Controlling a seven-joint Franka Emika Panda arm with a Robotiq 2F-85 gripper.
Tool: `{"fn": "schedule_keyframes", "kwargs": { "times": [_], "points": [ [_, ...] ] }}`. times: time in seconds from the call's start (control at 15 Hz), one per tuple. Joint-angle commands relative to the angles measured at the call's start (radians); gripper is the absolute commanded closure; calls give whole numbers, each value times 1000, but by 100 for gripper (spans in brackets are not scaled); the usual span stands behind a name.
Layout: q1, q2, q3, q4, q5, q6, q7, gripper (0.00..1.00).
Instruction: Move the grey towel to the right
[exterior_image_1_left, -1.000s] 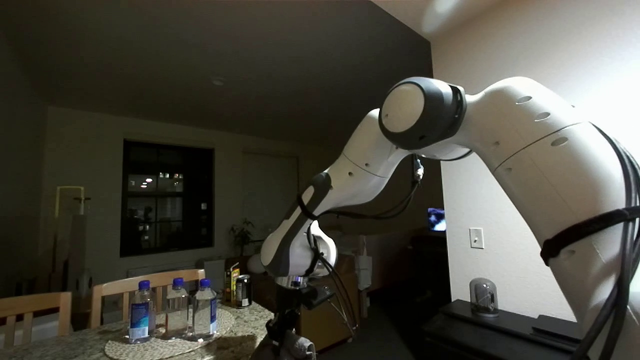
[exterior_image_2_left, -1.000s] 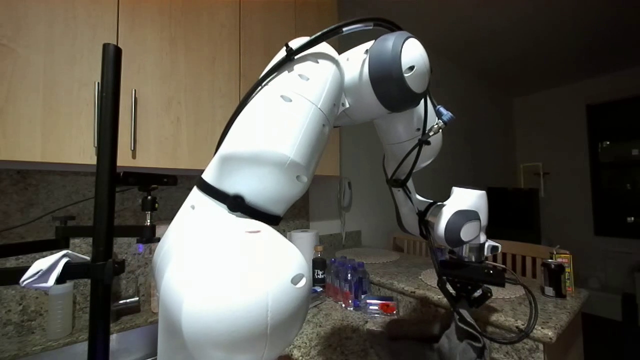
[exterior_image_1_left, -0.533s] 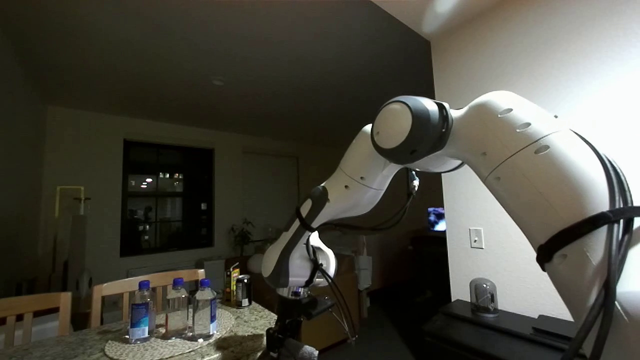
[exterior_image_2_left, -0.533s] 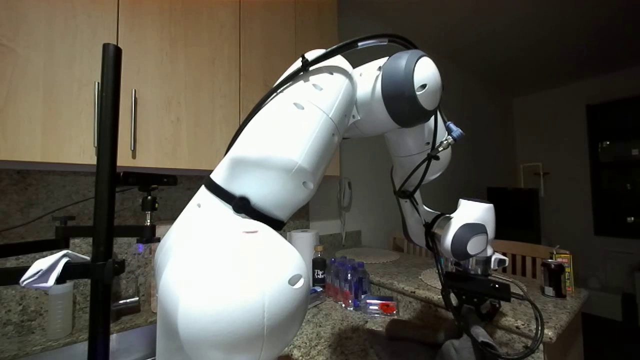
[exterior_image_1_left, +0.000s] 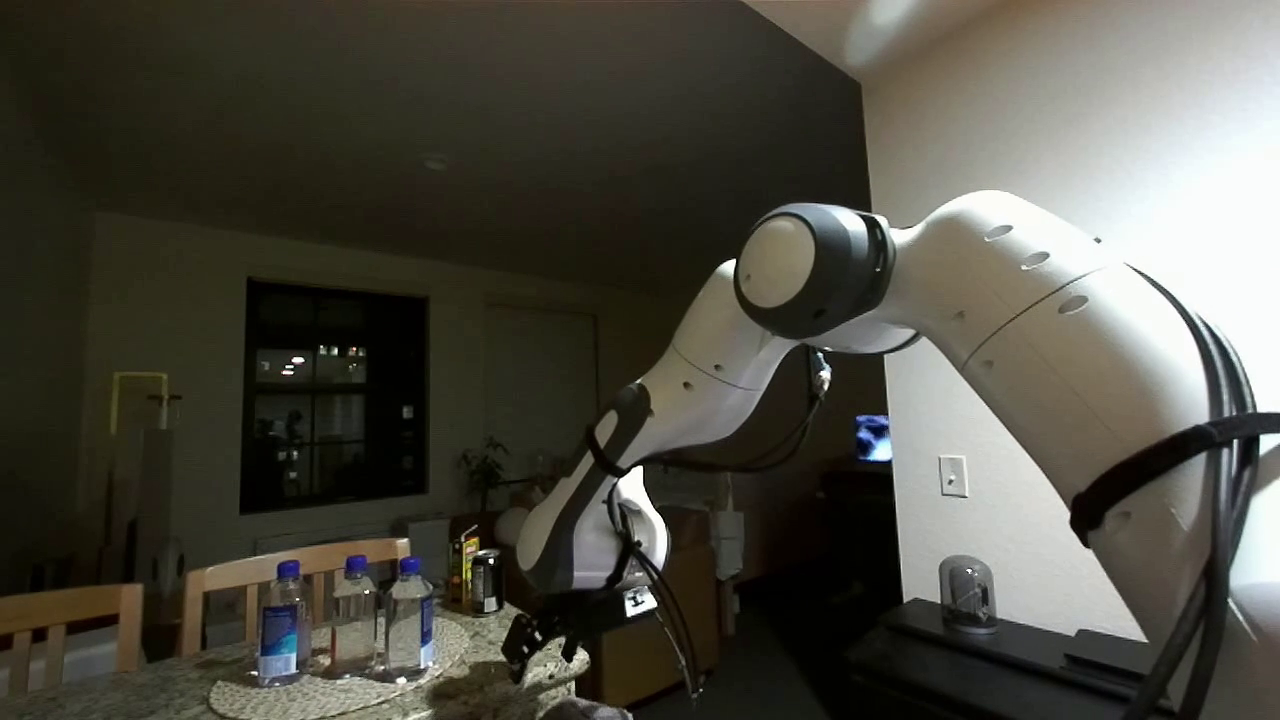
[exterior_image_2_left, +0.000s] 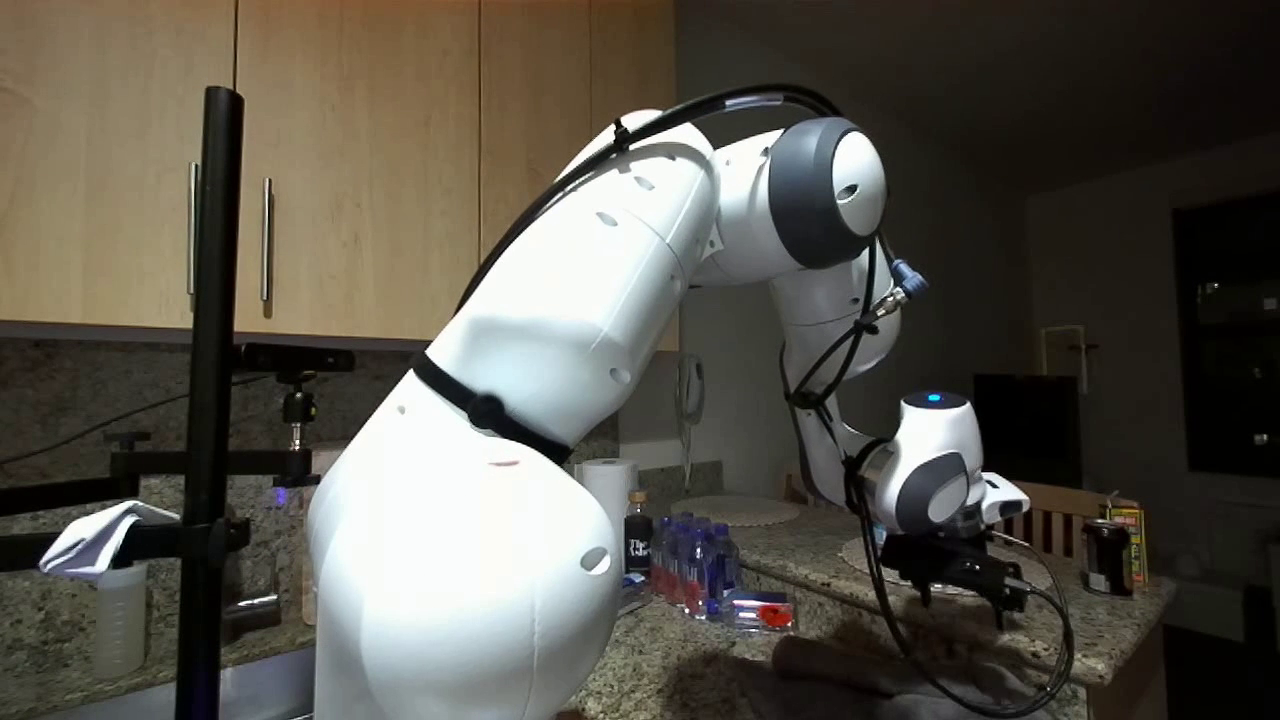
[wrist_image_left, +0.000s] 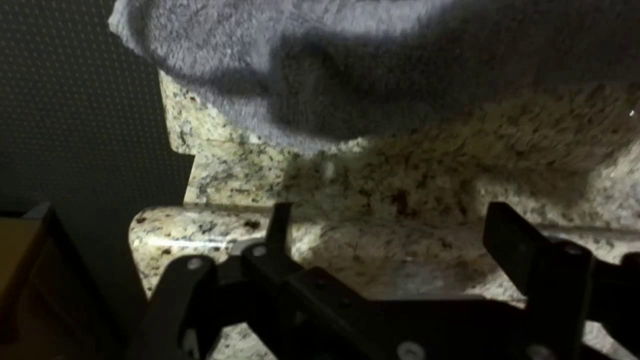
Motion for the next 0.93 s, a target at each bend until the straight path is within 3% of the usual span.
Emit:
{"fn": "schedule_keyframes", "kwargs": {
  "times": [0.0,0.13,0.33,0.53,0.87],
  "points": [
    [1,-51,-33,-28,-33,131,116,0],
    [-2,-97,-43,-54,-45,141,139,0],
    [-21,-211,-30,-113,-3,19,103,0],
    [-74,-368,38,-195,23,-231,33,0],
    [16,-641,-31,-286,-104,-610,140,0]
  ]
}}
